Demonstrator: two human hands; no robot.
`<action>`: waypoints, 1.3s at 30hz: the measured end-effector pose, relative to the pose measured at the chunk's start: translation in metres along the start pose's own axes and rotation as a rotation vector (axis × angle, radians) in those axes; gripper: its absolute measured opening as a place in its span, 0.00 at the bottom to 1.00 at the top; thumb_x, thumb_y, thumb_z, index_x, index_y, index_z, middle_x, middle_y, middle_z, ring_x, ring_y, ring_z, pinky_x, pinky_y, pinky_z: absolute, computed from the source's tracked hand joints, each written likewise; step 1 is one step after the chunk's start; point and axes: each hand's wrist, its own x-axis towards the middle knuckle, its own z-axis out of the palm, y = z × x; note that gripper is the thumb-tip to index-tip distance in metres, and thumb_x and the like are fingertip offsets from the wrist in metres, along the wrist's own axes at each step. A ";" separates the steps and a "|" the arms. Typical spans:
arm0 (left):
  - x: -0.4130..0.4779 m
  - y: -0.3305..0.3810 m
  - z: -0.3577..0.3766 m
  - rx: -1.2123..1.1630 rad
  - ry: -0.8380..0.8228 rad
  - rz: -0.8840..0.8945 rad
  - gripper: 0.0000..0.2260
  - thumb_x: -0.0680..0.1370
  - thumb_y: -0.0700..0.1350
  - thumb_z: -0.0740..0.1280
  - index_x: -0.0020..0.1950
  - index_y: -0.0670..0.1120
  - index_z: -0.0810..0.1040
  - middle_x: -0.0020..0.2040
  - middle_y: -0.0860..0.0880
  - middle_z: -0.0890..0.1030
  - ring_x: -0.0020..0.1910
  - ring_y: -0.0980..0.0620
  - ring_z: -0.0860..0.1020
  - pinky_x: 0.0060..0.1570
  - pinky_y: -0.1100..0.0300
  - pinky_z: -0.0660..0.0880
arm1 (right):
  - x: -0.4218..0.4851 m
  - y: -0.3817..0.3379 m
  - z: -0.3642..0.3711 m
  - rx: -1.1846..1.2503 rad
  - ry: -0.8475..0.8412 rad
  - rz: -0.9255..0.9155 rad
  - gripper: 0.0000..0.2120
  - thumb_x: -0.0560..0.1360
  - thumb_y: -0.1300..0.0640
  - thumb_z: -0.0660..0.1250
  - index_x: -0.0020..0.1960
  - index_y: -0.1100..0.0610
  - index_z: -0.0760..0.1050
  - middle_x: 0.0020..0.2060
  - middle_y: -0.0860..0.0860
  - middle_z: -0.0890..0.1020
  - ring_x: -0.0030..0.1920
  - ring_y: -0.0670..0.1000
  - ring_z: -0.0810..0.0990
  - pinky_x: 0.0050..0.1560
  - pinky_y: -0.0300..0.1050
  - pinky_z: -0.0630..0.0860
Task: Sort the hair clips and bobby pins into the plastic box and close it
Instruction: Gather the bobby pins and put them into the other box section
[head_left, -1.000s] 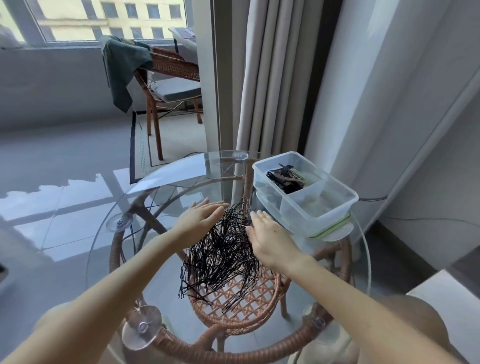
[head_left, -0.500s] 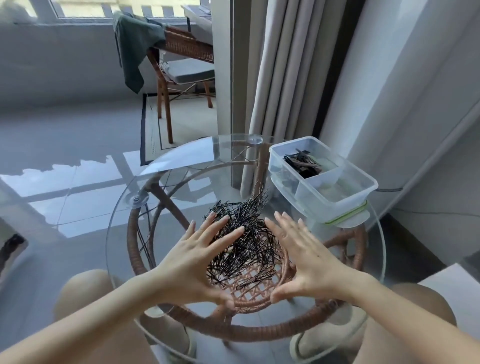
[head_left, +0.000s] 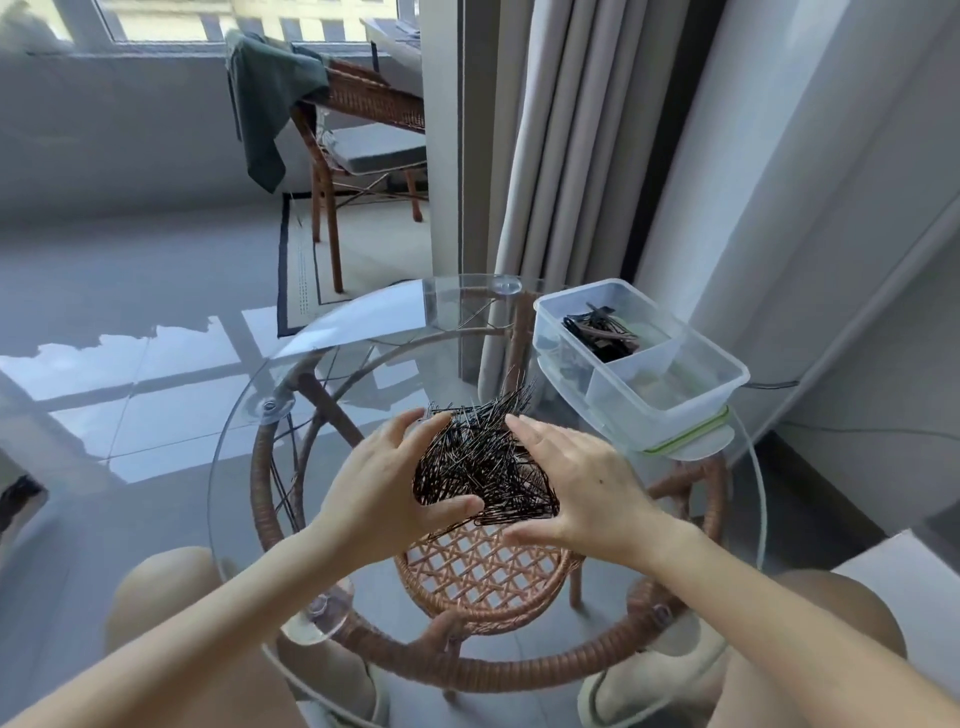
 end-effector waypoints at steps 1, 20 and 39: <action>-0.002 -0.001 -0.006 0.060 -0.011 -0.033 0.44 0.60 0.76 0.56 0.72 0.58 0.56 0.70 0.51 0.66 0.65 0.50 0.67 0.64 0.53 0.67 | -0.005 -0.001 -0.001 -0.078 0.014 0.015 0.51 0.61 0.24 0.55 0.74 0.52 0.52 0.69 0.52 0.69 0.65 0.53 0.70 0.65 0.50 0.68; 0.010 0.008 -0.030 -0.019 -0.174 -0.187 0.12 0.70 0.41 0.71 0.51 0.53 0.83 0.42 0.53 0.83 0.24 0.68 0.71 0.25 0.78 0.67 | 0.009 -0.016 -0.026 0.178 -0.008 -0.044 0.08 0.72 0.60 0.69 0.50 0.61 0.80 0.46 0.55 0.83 0.47 0.52 0.80 0.53 0.45 0.75; 0.042 0.021 -0.083 -0.054 -0.137 -0.268 0.12 0.65 0.39 0.70 0.39 0.58 0.84 0.28 0.55 0.81 0.27 0.54 0.80 0.27 0.64 0.77 | 0.033 0.001 -0.125 0.423 0.042 0.020 0.07 0.65 0.67 0.75 0.40 0.58 0.84 0.31 0.46 0.83 0.32 0.40 0.80 0.36 0.29 0.74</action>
